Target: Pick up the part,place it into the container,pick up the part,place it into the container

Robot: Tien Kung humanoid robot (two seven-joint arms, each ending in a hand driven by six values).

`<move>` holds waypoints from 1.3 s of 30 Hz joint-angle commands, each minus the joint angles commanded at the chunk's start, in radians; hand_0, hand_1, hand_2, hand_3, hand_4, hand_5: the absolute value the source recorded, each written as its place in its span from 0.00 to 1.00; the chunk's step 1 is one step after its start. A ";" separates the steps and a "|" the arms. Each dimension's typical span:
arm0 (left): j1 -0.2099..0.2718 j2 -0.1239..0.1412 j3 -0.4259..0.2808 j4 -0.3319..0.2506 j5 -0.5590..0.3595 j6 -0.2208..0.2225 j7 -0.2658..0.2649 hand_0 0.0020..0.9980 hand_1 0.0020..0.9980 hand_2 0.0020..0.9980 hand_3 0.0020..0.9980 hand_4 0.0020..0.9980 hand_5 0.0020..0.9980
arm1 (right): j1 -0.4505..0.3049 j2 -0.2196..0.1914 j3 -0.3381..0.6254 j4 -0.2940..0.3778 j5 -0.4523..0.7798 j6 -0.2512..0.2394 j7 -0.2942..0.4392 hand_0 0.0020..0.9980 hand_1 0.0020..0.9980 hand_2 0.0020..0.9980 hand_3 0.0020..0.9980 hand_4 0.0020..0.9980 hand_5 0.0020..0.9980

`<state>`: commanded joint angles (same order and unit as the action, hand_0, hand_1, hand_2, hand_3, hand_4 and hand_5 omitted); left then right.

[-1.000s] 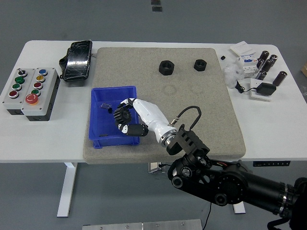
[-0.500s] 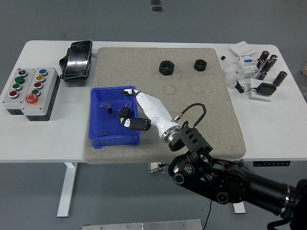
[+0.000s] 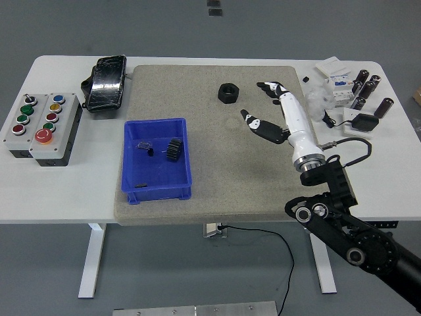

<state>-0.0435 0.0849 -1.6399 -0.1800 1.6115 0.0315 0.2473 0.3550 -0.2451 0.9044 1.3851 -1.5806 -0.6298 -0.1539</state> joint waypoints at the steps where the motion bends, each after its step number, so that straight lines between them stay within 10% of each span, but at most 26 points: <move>1: 0.000 0.000 0.002 0.000 -0.003 0.000 -0.001 0.66 0.63 0.58 0.62 0.66 0.47 | -0.021 -0.008 0.026 0.000 0.017 -0.001 0.011 0.75 0.80 0.79 0.76 0.76 0.24; 11: 0.012 0.010 0.019 0.000 -0.020 0.001 -0.005 0.66 0.63 0.58 0.62 0.67 0.46 | -0.219 -0.004 0.277 0.015 0.109 0.002 0.089 0.74 0.79 0.78 0.75 0.75 0.23; 39: -0.003 0.019 0.031 0.000 -0.025 -0.001 -0.018 0.66 0.63 0.58 0.62 0.67 0.43 | -0.288 0.002 0.550 0.083 0.019 -0.005 0.061 0.73 0.78 0.78 0.74 0.75 0.23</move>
<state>-0.0466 0.1044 -1.6090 -0.1800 1.5860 0.0302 0.2292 0.0674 -0.2426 1.4542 1.4678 -1.5613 -0.6345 -0.0924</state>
